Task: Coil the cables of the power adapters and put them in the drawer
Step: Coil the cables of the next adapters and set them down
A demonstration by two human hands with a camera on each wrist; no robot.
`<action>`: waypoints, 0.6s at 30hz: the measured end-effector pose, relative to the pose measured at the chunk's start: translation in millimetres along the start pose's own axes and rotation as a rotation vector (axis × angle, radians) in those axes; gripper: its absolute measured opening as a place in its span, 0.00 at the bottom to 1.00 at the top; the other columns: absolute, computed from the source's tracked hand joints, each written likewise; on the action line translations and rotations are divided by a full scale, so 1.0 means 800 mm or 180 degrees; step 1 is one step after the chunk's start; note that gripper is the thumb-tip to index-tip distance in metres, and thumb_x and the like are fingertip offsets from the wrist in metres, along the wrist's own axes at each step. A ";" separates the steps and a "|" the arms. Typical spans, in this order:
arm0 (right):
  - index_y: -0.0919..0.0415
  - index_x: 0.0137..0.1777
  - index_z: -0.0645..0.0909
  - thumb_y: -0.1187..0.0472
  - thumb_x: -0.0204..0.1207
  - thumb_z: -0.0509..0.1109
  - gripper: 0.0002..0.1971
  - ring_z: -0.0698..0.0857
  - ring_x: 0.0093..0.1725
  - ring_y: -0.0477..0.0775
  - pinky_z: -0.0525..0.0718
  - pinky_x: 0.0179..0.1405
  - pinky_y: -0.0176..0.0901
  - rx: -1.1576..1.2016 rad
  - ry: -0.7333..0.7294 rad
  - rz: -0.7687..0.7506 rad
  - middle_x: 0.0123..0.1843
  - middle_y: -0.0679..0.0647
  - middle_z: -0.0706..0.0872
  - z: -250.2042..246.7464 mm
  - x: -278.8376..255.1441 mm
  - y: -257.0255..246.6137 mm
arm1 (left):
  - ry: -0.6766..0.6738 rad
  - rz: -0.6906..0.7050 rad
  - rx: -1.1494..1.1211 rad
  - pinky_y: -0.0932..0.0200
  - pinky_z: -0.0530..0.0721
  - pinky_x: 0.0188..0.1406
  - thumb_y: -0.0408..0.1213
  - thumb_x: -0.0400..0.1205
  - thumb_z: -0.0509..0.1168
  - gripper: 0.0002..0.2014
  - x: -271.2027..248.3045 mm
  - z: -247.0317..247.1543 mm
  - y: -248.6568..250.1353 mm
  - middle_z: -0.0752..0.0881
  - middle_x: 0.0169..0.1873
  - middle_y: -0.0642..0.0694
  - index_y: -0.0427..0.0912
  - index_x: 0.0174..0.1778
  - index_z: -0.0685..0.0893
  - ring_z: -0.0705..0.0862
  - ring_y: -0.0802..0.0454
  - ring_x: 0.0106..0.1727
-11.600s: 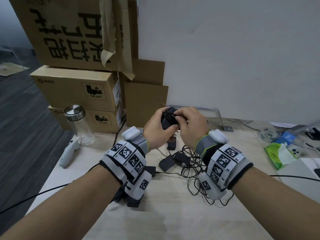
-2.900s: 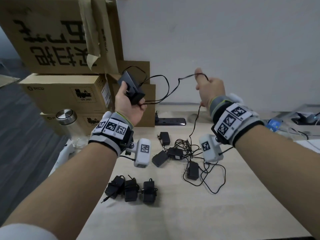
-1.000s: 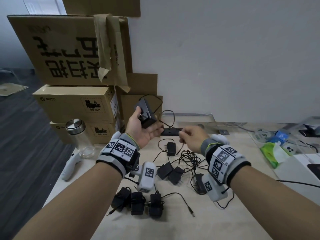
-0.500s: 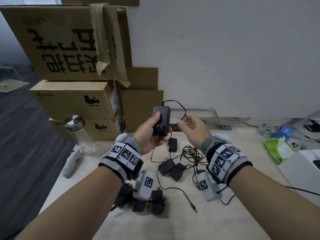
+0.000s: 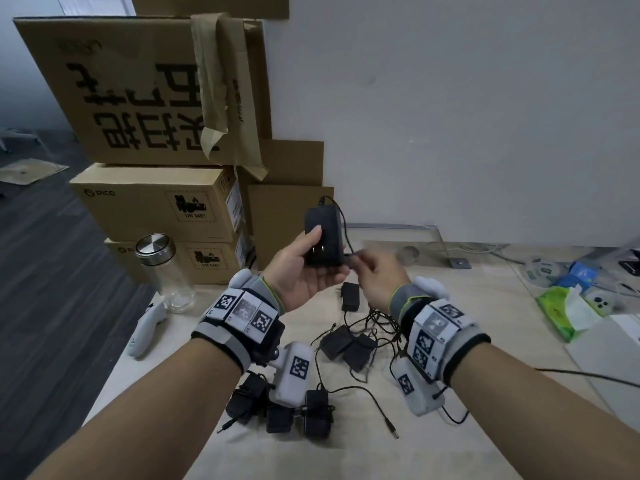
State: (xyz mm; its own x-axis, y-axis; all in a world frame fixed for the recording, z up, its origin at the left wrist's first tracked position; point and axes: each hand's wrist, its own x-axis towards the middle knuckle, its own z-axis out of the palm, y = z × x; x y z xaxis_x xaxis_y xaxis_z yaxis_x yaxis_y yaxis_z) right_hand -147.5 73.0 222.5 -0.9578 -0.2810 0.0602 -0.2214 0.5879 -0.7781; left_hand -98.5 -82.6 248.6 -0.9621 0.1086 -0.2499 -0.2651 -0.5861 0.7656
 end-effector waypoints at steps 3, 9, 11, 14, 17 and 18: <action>0.47 0.37 0.78 0.45 0.83 0.60 0.14 0.81 0.38 0.58 0.72 0.34 0.43 -0.1122 -0.0522 -0.0193 0.33 0.50 0.82 0.001 -0.005 -0.005 | -0.0111 -0.0093 0.0215 0.57 0.86 0.28 0.51 0.75 0.66 0.39 0.004 -0.005 0.001 0.84 0.57 0.33 0.30 0.78 0.66 0.86 0.44 0.31; 0.50 0.33 0.77 0.47 0.82 0.62 0.16 0.79 0.36 0.52 0.69 0.32 0.41 -0.1601 -0.0857 -0.0351 0.30 0.44 0.78 -0.021 -0.007 -0.024 | 0.0290 0.0162 0.1640 0.56 0.79 0.28 0.37 0.85 0.64 0.19 0.012 -0.019 0.013 0.90 0.51 0.37 0.39 0.70 0.69 0.84 0.43 0.33; 0.51 0.38 0.83 0.46 0.81 0.64 0.14 0.81 0.37 0.51 0.73 0.33 0.41 -0.1710 -0.0885 -0.0438 0.33 0.46 0.82 -0.029 -0.007 -0.033 | 0.0499 0.0258 0.2660 0.56 0.80 0.29 0.40 0.81 0.70 0.20 0.014 -0.025 0.019 0.90 0.46 0.40 0.42 0.65 0.73 0.86 0.46 0.35; 0.54 0.47 0.87 0.46 0.81 0.64 0.14 0.83 0.42 0.52 0.78 0.39 0.42 -0.1827 -0.0927 -0.0557 0.41 0.50 0.86 -0.032 -0.005 -0.043 | 0.0675 0.0546 0.4222 0.63 0.76 0.29 0.41 0.76 0.73 0.09 0.015 -0.027 0.025 0.85 0.35 0.49 0.49 0.47 0.79 0.84 0.54 0.34; 0.53 0.41 0.86 0.47 0.80 0.67 0.13 0.82 0.39 0.51 0.74 0.36 0.40 -0.1859 -0.0936 -0.0707 0.37 0.48 0.84 -0.036 -0.003 -0.055 | 0.0656 0.0622 0.5293 0.60 0.77 0.32 0.41 0.73 0.73 0.08 0.017 -0.027 0.029 0.84 0.34 0.51 0.52 0.41 0.79 0.84 0.51 0.37; 0.51 0.37 0.84 0.46 0.78 0.68 0.13 0.81 0.37 0.51 0.74 0.35 0.40 -0.1865 -0.0899 -0.0756 0.35 0.47 0.83 -0.039 -0.001 -0.060 | 0.0553 0.0563 0.5666 0.59 0.78 0.33 0.41 0.73 0.72 0.08 0.018 -0.027 0.030 0.85 0.36 0.51 0.51 0.43 0.80 0.85 0.50 0.38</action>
State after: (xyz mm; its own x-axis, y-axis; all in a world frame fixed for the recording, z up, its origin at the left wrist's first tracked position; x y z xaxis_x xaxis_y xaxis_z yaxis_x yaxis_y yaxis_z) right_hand -142.0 68.7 279.6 -0.8044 -0.5928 -0.0399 -0.5578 0.7765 -0.2931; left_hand -117.7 -112.3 250.5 -0.9978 0.0013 -0.0660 -0.0260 0.9115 0.4105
